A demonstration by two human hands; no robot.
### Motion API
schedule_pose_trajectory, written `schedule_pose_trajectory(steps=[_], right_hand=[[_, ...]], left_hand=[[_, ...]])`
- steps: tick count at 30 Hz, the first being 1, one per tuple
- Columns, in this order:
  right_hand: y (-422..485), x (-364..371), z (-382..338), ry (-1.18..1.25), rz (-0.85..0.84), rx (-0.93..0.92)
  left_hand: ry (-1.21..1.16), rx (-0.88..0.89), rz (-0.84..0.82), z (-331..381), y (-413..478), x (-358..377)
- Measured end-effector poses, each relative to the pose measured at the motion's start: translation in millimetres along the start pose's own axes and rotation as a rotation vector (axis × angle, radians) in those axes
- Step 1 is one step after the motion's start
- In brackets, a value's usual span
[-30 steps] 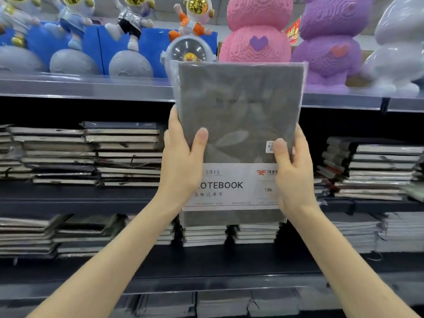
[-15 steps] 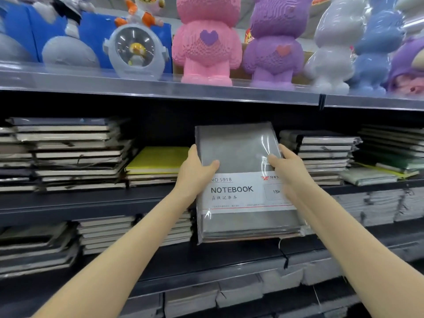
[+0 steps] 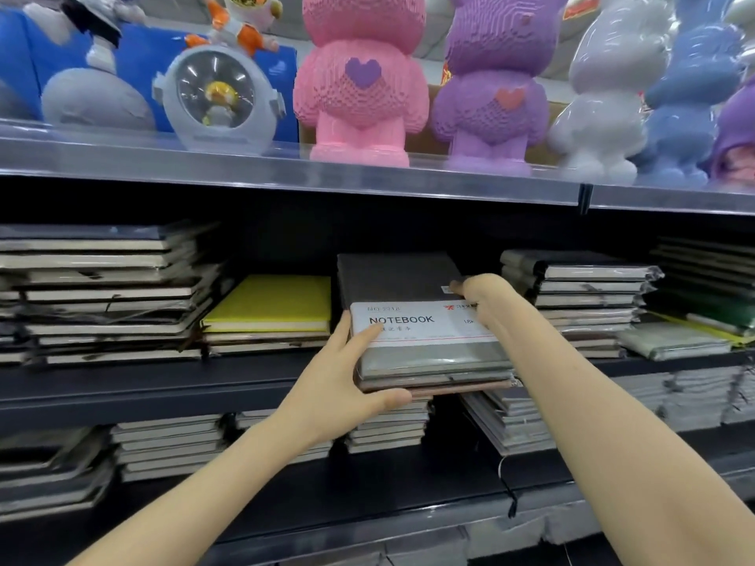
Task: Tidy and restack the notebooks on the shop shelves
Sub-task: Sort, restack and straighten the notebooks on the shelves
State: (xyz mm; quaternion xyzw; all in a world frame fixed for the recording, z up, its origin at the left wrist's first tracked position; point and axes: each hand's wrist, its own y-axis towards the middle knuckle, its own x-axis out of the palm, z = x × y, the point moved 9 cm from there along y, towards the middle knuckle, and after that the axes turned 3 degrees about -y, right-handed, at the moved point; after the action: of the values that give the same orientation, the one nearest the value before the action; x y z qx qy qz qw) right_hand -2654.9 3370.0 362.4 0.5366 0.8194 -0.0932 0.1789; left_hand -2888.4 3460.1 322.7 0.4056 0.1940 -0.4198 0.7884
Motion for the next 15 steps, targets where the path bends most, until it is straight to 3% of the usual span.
schedule_pose_trajectory(steps=[4,8,11,15], right_hand=[[3.8,-4.3,10.8,-0.111,-0.034,0.046],[-0.5,-6.0,7.2,-0.151,-0.082,-0.124],[-12.9,-9.9,-7.1,-0.325,-0.050,-0.234],[-45.8,-6.6,-20.3,-0.508,-0.148,-0.369]], left_hand=[[0.052,0.036,0.074,0.6,3.6,-2.8],[0.036,0.069,0.120,1.9,2.2,-2.7],[0.032,0.087,0.150,8.0,7.9,-2.4],[0.036,0.107,0.183,15.5,16.5,-4.8]])
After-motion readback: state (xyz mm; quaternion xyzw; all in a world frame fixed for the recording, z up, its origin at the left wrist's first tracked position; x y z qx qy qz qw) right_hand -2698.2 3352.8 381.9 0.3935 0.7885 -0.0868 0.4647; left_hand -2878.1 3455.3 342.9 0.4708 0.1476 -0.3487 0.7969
